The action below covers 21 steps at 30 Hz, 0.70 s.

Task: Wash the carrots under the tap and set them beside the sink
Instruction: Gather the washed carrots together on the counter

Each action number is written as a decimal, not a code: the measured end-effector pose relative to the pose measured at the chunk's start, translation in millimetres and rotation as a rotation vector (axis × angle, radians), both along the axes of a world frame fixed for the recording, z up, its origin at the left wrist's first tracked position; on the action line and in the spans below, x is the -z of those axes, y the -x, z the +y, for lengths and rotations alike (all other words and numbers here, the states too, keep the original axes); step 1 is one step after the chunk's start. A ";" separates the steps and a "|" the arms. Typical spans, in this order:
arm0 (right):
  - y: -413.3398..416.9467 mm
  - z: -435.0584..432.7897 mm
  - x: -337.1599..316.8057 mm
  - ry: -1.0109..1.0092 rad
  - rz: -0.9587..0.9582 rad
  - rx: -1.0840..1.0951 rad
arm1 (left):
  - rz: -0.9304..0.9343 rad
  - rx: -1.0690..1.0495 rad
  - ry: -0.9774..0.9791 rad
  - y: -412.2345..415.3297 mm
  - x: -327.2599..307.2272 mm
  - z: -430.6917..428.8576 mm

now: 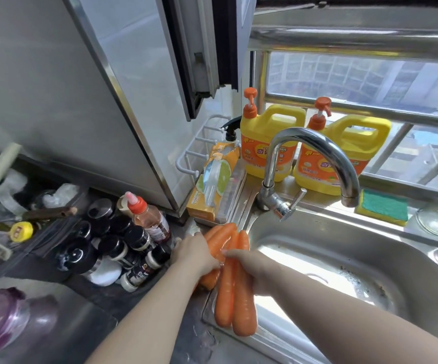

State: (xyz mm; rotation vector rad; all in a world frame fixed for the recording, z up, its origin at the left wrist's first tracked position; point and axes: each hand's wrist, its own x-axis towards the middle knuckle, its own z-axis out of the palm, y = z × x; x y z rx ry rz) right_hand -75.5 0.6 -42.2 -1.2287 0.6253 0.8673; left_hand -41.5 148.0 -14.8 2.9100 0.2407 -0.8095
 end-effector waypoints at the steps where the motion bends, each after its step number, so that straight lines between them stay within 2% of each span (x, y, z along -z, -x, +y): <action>1: -1.2 -0.1 0.1 -0.003 0.007 0.003 | 0.005 -0.003 0.023 -0.1 1.3 0.3; 11: -5.1 -2.9 2.8 -0.063 0.030 -0.042 | 0.132 -0.008 0.180 -8.0 -5.4 2.8; 17: -1.7 -15.7 0.0 -0.081 0.029 -0.058 | 0.329 -0.121 0.422 -16.6 -4.3 6.6; 21: 4.1 -23.8 5.2 -0.029 0.009 -0.064 | 0.315 -0.172 0.577 -7.5 0.1 1.8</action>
